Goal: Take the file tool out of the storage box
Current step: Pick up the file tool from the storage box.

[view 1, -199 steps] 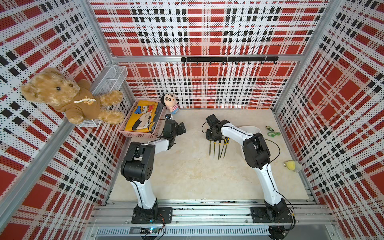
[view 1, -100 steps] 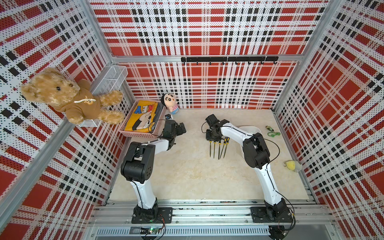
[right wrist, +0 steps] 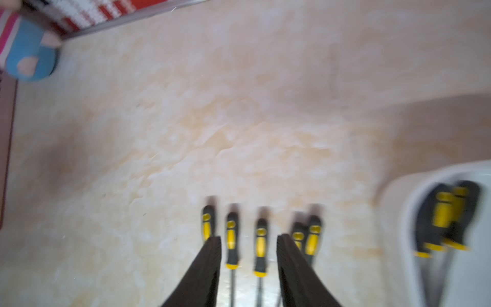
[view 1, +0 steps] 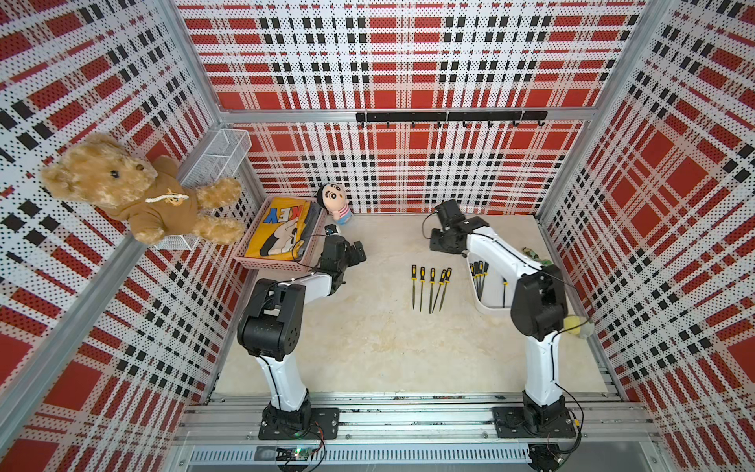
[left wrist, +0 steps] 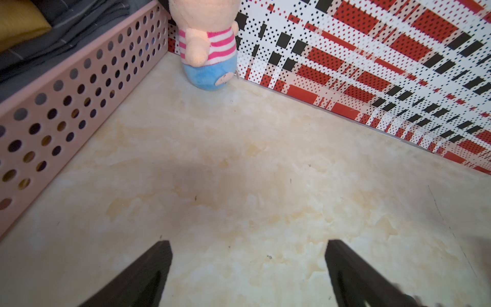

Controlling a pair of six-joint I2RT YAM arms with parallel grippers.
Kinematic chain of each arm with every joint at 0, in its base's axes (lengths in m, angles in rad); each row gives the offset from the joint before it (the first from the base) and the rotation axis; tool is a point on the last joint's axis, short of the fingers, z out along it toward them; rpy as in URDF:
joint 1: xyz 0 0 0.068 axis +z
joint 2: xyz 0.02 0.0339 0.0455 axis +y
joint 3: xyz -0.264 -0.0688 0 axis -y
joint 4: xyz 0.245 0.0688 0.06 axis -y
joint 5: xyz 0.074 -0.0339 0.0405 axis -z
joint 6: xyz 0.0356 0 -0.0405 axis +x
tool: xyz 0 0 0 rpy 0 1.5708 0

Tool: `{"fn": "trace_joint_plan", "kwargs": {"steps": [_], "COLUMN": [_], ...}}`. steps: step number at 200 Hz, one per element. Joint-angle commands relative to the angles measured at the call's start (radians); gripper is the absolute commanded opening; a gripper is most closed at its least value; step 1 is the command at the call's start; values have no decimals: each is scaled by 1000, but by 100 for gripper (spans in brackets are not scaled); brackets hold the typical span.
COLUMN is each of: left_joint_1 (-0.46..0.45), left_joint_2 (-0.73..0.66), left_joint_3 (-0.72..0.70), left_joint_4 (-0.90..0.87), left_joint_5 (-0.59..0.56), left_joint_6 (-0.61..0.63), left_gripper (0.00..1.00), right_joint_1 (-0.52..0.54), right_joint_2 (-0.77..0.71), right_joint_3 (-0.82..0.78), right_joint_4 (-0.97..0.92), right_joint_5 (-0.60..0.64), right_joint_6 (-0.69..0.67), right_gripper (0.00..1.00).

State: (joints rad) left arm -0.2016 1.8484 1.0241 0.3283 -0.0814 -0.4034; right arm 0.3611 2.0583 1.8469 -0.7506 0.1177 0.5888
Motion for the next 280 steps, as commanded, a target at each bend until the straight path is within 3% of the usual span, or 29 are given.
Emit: {"fn": "trace_joint_plan", "kwargs": {"steps": [1,47,99,174,280], "left_joint_1": [2,-3,-7,-4,4], "left_joint_2": [7,17,16,10,6], "left_joint_3": [31,30,38,31,17], "left_joint_4": [8,11,4,0,6], "left_joint_5": [10,10,5,2,2], "left_joint_6": [2,-3,2,3,-2], "left_gripper": [97,97,97,97,97], "right_joint_1": [-116,-263,-283,-282,-260], "right_joint_2": [-58,-135,-90,-17,50], "right_joint_3": [-112,-309,-348,-278,-199], "right_joint_4": [-54,-46,-11,45,59], "right_joint_5": [49,52,49,22,-16], "right_joint_6": [-64,-86,-103,-96,-128], "right_gripper": [42,42,39,39,29]}}
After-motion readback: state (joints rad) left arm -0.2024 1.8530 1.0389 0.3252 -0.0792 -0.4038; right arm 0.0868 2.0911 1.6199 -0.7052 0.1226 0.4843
